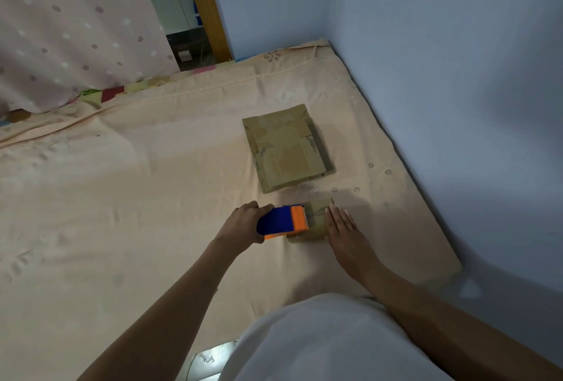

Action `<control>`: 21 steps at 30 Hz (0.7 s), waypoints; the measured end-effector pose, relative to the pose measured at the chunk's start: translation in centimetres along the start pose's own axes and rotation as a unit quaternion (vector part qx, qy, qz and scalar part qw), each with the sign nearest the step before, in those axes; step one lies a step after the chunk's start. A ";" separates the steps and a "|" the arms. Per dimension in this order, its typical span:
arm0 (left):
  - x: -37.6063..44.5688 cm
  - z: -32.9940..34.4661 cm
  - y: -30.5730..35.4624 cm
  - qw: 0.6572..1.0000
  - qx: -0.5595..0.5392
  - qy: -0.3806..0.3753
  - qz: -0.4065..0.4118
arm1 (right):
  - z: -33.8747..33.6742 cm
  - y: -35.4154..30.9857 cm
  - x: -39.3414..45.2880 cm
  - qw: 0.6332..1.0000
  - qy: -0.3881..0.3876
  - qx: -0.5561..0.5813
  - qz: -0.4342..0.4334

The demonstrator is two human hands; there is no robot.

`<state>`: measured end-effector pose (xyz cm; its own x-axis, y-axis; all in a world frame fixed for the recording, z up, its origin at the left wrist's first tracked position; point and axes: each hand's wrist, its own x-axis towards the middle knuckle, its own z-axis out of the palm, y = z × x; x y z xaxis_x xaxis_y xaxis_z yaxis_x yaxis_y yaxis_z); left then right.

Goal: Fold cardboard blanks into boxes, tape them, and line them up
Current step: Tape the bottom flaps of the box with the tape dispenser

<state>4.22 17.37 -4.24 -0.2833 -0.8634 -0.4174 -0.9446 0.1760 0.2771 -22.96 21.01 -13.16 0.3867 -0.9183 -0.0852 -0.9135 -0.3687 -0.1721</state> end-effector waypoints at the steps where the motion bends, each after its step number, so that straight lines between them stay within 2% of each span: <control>1: 0.0 0.0 0.2 1.000 0.003 0.001 0.005 | 0.1 -0.1 0.0 1.000 0.005 -0.012 0.002; 7: 0.2 -1.1 0.5 0.999 0.020 0.019 0.016 | 0.3 -0.2 -0.2 0.998 -0.018 -0.053 -0.003; 17: 0.1 -2.4 1.0 0.998 0.053 0.018 0.037 | -1.0 -0.6 -0.3 0.996 -0.089 -0.005 0.020; 21: 0.1 -2.2 0.9 0.998 0.052 0.003 0.032 | -1.0 -0.5 -0.2 0.996 -0.082 -0.010 0.025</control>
<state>3.74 16.38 -2.13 -0.3429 -0.8517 -0.3964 -0.9369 0.2791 0.2107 -22.75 21.26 -12.05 0.3549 -0.9001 -0.2528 -0.9337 -0.3276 -0.1447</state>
